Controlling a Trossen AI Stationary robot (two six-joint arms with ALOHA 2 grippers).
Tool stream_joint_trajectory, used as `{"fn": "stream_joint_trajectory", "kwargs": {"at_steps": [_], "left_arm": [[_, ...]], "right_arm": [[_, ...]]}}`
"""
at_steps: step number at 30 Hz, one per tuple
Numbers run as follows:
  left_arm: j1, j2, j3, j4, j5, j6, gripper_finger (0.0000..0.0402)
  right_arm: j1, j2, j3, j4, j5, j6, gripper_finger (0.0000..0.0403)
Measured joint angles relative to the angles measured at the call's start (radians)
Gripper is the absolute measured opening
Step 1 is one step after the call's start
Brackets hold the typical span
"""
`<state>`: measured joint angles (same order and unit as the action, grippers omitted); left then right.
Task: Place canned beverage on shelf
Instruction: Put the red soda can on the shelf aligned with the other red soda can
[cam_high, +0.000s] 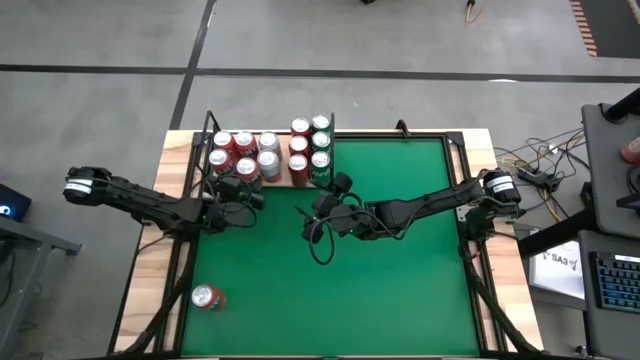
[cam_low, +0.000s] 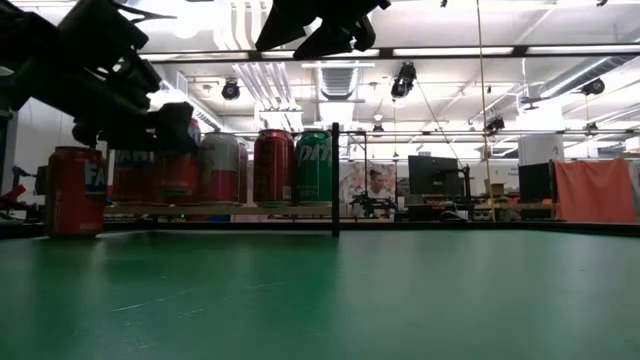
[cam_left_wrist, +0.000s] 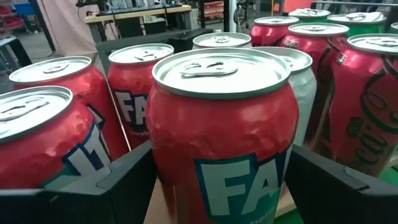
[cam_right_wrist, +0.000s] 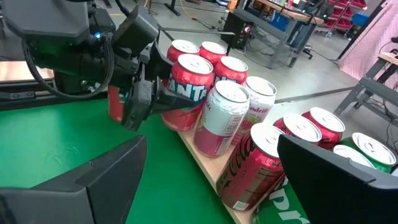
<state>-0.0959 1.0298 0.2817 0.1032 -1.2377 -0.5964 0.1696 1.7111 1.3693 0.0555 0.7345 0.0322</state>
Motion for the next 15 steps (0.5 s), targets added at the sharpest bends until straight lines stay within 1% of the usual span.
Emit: {"fn": "stream_joint_trajectory", "kwargs": {"at_steps": [5,15], "left_arm": [[0.002,0.003,-0.010,-0.016,-0.034,0.001,0.0297],[0.008,0.024,-0.026,-0.023,-0.037,-0.047,0.0297]], "right_arm": [[0.000,0.000,0.000,-0.002,0.000,0.001,0.0352],[0.000,0.000,0.000,-0.002,0.000,0.001,0.0352]]}}
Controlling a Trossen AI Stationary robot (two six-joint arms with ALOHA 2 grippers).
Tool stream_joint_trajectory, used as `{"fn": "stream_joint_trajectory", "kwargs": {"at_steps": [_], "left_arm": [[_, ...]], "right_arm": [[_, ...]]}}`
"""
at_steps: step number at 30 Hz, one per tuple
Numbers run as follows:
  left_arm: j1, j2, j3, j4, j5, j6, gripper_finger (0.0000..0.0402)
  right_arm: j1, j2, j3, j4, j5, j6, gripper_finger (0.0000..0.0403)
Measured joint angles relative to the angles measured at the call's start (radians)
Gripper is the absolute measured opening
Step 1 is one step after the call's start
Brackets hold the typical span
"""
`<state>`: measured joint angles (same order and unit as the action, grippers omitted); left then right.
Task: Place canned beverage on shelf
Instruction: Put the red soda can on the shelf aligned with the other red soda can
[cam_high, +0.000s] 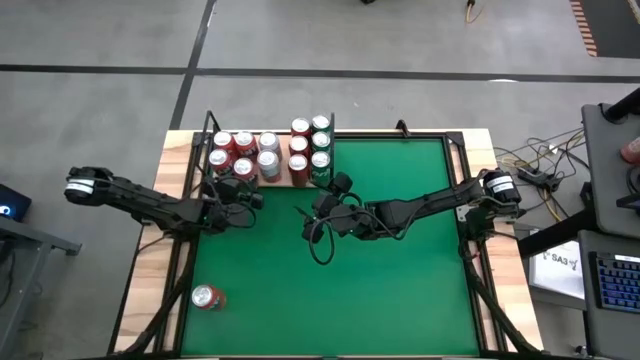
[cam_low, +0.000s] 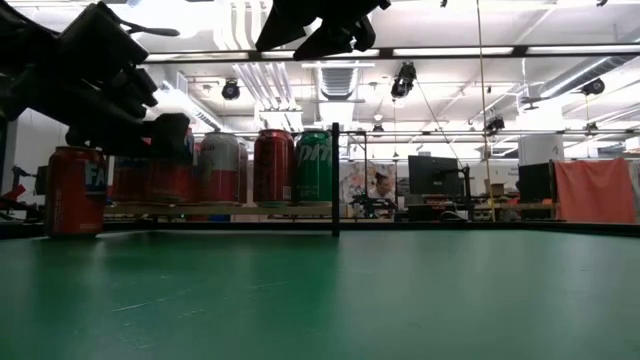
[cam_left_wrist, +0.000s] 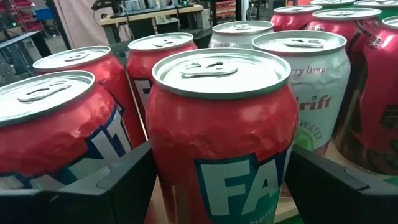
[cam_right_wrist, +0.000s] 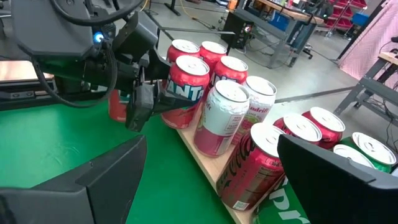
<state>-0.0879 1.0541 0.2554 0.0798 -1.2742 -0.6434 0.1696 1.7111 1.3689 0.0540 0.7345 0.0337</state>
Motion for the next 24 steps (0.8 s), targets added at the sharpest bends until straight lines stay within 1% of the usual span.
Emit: {"fn": "stream_joint_trajectory", "kwargs": {"at_steps": [24], "left_arm": [[0.021,0.061,0.004,0.004,-0.010,-0.013,0.0298]], "right_arm": [[0.000,0.000,0.000,0.002,0.000,0.000,0.0352]]}}
